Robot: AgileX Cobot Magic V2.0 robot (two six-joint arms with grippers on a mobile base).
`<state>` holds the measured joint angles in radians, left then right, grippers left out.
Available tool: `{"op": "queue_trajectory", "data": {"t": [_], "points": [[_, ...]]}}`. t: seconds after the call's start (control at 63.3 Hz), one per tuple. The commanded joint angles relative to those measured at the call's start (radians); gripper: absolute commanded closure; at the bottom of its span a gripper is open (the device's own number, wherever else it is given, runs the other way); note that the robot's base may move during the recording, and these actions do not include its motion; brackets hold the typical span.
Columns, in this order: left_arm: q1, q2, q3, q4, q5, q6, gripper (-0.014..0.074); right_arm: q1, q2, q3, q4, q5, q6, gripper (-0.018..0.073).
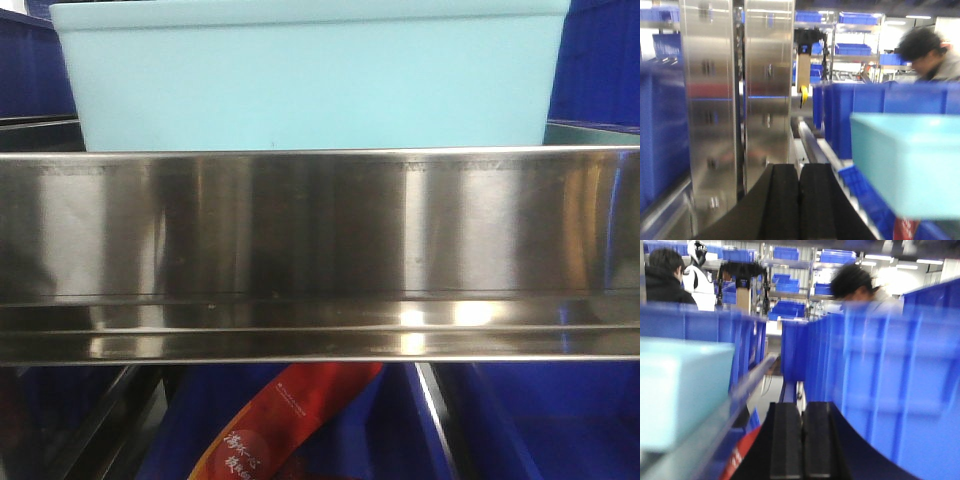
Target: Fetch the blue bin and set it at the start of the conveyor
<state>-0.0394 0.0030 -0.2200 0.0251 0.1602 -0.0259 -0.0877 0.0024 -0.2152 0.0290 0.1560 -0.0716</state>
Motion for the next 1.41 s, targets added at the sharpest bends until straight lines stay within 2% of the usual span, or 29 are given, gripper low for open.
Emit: {"op": "queue_trajectory", "data": {"t": [0.0,0.158,0.379,0.505,0.679,0.853,1.011,1.121,1.248,1.327,1.39], "points": [[-0.003,0.024,-0.097,0.01,0.089,-0.001,0.0706,0.003,0.027,-0.099,-0.003,0.092,-0.002,0.0725],[-0.003,0.192,-0.284,0.01,0.205,-0.001,0.0706,0.003,0.195,-0.308,-0.003,0.29,-0.002,0.0725],[-0.003,0.523,-0.53,0.01,0.398,-0.001,0.0706,0.003,0.472,-0.543,-0.003,0.455,-0.002,0.0725],[-0.003,0.656,-0.604,0.008,0.389,-0.001,0.0706,0.003,0.591,-0.638,-0.003,0.479,-0.002,0.0725],[-0.003,0.75,-0.627,-0.001,0.346,-0.001,0.0706,0.003,0.667,-0.682,0.005,0.424,-0.002,0.0725],[-0.007,0.784,-0.655,-0.071,0.33,-0.001,0.0706,0.003,0.689,-0.687,0.076,0.383,-0.002,0.0725],[-0.086,0.824,-0.767,-0.063,0.364,-0.001,0.0706,0.019,0.761,-0.776,0.143,0.494,-0.002,0.0725],[-0.181,0.869,-0.842,-0.032,0.375,-0.001,0.0706,0.083,0.814,-0.836,0.143,0.5,-0.024,0.0725],[-0.302,0.956,-0.917,-0.009,0.379,-0.001,0.0707,0.197,0.893,-0.899,0.143,0.5,-0.025,0.0722],[-0.334,1.03,-0.964,-0.009,0.392,-0.015,0.0707,0.252,0.947,-0.931,0.143,0.5,-0.023,0.0722],[-0.339,1.085,-1.004,-0.009,0.418,-0.048,0.0707,0.278,1.003,-0.959,0.143,0.5,0.019,0.0721]]}}
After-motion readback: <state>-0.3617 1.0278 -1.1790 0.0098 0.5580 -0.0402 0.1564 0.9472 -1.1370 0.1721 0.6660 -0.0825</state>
